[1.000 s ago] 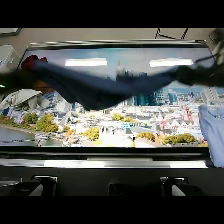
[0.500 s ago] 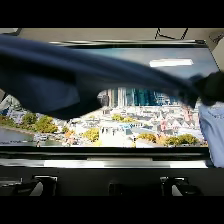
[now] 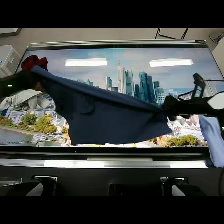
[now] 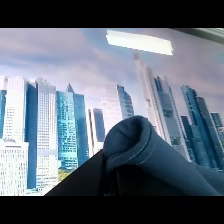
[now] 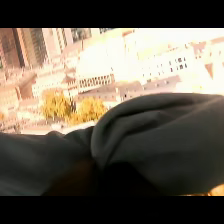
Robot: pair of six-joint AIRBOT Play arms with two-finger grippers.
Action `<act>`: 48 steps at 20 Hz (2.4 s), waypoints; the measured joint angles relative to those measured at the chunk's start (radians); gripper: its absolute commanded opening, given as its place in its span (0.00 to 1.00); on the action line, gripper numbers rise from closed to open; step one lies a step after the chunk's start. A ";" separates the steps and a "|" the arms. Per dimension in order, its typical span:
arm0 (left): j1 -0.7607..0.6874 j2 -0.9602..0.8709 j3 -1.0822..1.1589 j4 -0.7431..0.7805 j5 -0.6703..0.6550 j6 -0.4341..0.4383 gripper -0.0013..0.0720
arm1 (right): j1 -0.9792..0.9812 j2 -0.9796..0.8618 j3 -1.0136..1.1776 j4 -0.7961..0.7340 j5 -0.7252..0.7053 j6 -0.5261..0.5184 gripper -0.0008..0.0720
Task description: Fold the clothes and pants, and hang the long-sleeved shirts on hangers.
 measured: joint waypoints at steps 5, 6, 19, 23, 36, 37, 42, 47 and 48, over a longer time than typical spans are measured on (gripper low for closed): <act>-0.088 -0.265 -0.035 -0.017 0.080 -0.025 0.06 | 0.000 -0.227 -0.035 0.198 -0.227 0.006 0.07; -0.101 -0.303 -0.038 -0.019 0.066 -0.037 0.14 | -0.002 -0.256 -0.037 0.232 -0.251 0.006 0.18; 0.229 -0.385 -0.147 0.035 -0.515 -0.040 0.63 | -0.481 -0.322 0.226 0.025 0.287 -0.112 0.78; 0.220 -0.392 -0.299 -0.112 -0.473 0.045 0.61 | -0.512 -0.323 0.195 -0.018 0.376 -0.126 0.77; 0.068 -0.412 -0.375 -0.233 -0.249 0.087 0.05 | -0.478 -0.333 0.166 -0.095 0.385 -0.142 0.84; 0.066 -0.402 -0.374 -0.231 -0.236 0.087 0.05 | -0.459 -0.342 0.154 -0.103 0.366 -0.142 0.84; 0.061 -0.332 -0.375 -0.240 -0.235 0.087 0.05 | -0.386 -0.431 0.112 -0.033 0.250 -0.152 0.79; 0.060 -0.291 -0.375 -0.244 -0.236 0.087 0.05 | -0.329 -0.509 0.103 0.030 0.177 -0.164 0.42; 0.060 -0.285 -0.375 -0.246 -0.236 0.087 0.05 | -0.320 -0.519 0.103 0.034 0.172 -0.164 0.22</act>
